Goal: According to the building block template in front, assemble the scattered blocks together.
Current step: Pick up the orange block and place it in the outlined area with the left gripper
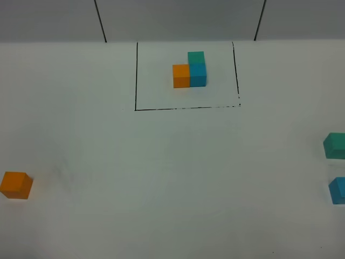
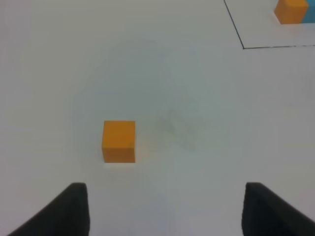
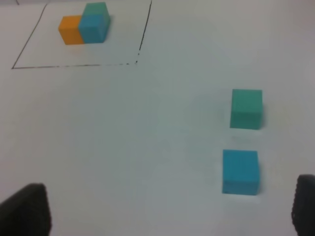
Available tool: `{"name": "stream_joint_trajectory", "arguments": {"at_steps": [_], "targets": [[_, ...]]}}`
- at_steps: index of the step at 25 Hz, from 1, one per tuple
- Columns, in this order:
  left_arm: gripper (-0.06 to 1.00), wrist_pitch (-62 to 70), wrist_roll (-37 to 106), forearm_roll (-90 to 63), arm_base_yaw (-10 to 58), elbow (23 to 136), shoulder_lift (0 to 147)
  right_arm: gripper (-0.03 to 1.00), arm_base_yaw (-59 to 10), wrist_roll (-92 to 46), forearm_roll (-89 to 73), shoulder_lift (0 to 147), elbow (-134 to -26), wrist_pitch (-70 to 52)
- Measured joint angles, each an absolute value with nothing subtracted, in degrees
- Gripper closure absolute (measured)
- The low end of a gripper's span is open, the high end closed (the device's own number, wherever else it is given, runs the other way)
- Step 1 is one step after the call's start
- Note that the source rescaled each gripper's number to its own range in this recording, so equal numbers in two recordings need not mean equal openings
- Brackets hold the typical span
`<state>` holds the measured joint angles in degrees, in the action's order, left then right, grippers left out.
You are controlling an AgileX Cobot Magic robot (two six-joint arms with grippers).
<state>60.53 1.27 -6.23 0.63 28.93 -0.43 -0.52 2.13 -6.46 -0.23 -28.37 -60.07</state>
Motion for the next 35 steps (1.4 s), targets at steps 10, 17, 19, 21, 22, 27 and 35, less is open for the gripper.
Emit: {"name": "stream_joint_trajectory", "arguments": {"at_steps": [10, 17, 19, 21, 22, 27, 35], "targets": [[0.53, 60.5, 1.3, -6.2, 0.6, 28.9, -0.4, -0.03, -0.5, 2.1, -6.5, -0.2, -28.4, -60.1], [0.53, 60.5, 1.3, -6.2, 0.6, 28.9, -0.4, -0.03, -0.5, 2.1, -6.5, -0.2, -28.4, -60.1], [0.53, 60.5, 1.3, -6.2, 0.6, 28.9, -0.4, -0.03, -0.5, 2.1, -6.5, -0.2, -28.4, -60.1], [0.53, 60.5, 1.3, -6.2, 0.6, 28.9, -0.4, -0.03, -0.5, 2.1, -6.5, -0.2, -28.4, -60.1], [0.53, 60.5, 1.3, -6.2, 0.6, 28.9, -0.4, -0.03, -0.5, 2.1, -6.5, -0.2, -28.4, -60.1], [0.53, 60.5, 1.3, -6.2, 0.6, 28.9, -0.4, -0.03, -0.5, 2.1, -6.5, -0.2, -28.4, -60.1], [0.53, 60.5, 1.3, -6.2, 0.6, 28.9, -0.4, -0.03, -0.5, 2.2, -6.6, -0.2, -28.4, -60.1]]}}
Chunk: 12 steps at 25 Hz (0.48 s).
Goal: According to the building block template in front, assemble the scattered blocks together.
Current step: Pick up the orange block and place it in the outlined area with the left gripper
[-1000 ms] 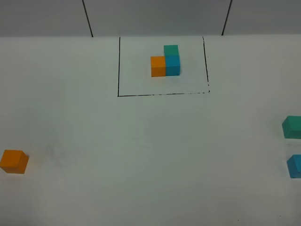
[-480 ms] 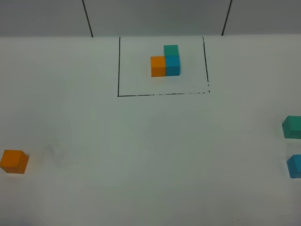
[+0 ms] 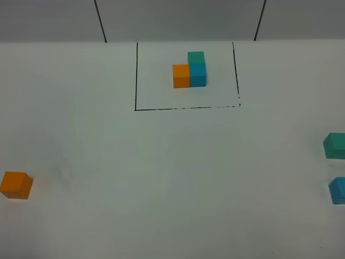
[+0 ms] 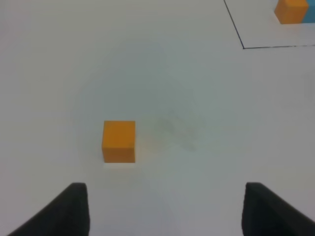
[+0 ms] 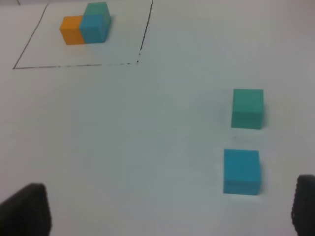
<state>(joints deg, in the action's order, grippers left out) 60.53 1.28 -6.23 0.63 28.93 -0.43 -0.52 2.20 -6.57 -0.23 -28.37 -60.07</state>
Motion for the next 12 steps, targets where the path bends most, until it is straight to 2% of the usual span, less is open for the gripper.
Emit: {"name": "stream_joint_trajectory", "arguments": {"at_steps": [9, 12], "targets": [[0.52, 60.4, 0.9, -5.4, 0.6, 29.0, 0.3, -0.02, -0.5, 2.2, -6.6, -0.2, -28.4, -60.1], [0.43, 57.8, -0.5, -1.2, 0.6, 30.1, 4.3, -0.01, -0.5, 2.2, -6.6, -0.2, -28.4, -60.1]]}}
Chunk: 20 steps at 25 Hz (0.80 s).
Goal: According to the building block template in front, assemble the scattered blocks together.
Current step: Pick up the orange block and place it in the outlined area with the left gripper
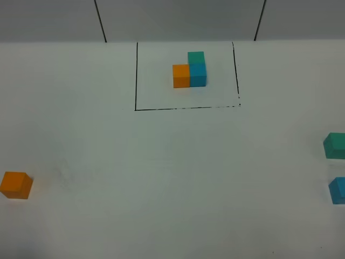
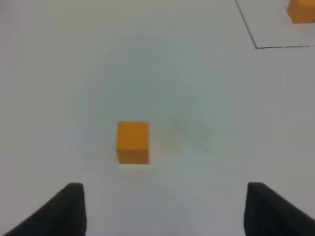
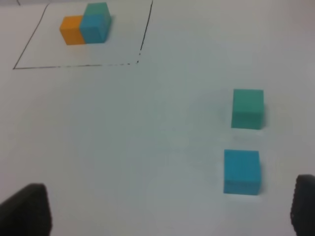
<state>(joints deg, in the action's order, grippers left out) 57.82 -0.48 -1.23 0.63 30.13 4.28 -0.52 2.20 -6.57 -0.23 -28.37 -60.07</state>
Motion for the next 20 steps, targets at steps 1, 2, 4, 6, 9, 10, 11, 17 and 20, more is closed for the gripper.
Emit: {"name": "stream_joint_trajectory", "arguments": {"at_steps": [1, 2, 4, 6, 9, 10, 11, 17, 20], "targets": [[0.37, 56.8, -0.7, 0.4, 0.6, 30.6, 6.7, 0.00, -0.5, 2.2, -6.6, -0.2, -28.4, -60.1], [0.30, 55.9, -1.1, 1.7, 0.6, 31.1, 9.7, 0.00, -0.5, 2.2, -6.6, -0.2, -28.4, -60.1], [0.14, 55.1, -2.3, 4.5, 0.6, 32.0, 16.6, 0.00, -0.5, 2.2, -6.6, -0.2, -28.4, -60.1], [0.01, 54.7, -3.8, 6.9, 0.6, 33.2, 25.5, 0.02, -0.5, 2.2, -6.6, -0.2, -28.4, -60.1], [-0.06, 53.4, -6.8, 9.6, 0.6, 35.9, 38.3, 0.03, -0.5, 2.2, -6.6, -0.2, -28.4, -60.1], [-0.06, 53.0, -7.4, 9.7, 0.6, 37.2, 42.0, 0.03, -0.5, 2.2, -6.6, -0.2, -28.4, -60.1], [-0.06, 52.8, -7.6, 9.8, 0.6, 38.4, 46.3, 0.04, -0.5, 2.2, -6.6, -0.2, -28.4, -60.1], [-0.05, 51.9, -7.1, 6.9, 0.6, 44.3, 67.8, 0.06, -0.5, 2.2, -6.6, -0.2, -28.4, -60.1], [-0.05, 50.6, -6.3, 5.5, 0.6, 44.6, 76.0, 0.07, -0.5, 2.2, -6.6, -0.2, -28.4, -60.1]]}}
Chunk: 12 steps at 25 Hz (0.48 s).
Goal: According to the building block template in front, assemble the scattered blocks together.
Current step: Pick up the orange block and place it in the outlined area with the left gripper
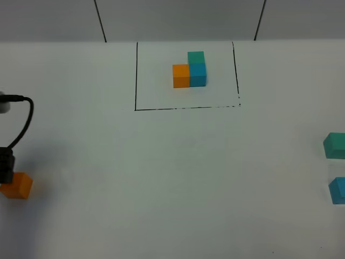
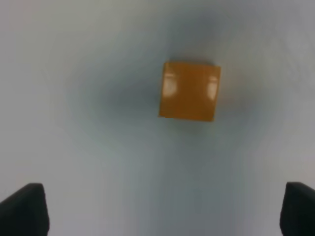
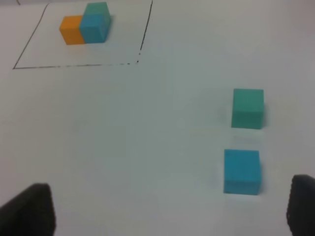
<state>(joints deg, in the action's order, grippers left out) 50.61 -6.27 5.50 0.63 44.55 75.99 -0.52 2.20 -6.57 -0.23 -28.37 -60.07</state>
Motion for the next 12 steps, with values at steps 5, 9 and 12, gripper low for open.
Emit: {"name": "stream_joint_trajectory", "arguments": {"at_steps": [5, 9, 12], "targets": [[-0.05, 47.4, -5.9, 5.4, 0.6, 44.6, 83.7, 0.08, -0.5, 2.3, -6.6, -0.2, -28.4, -60.1], [-0.04, 43.0, -5.2, 5.4, 0.6, 44.6, 86.9, 0.09, -0.5, 2.3, -6.6, -0.2, -28.4, -60.1], [-0.04, 41.9, -4.1, 5.4, 0.6, 44.6, 90.1, 0.10, -0.5, 2.3, -6.6, -0.2, -28.4, -60.1]]}}
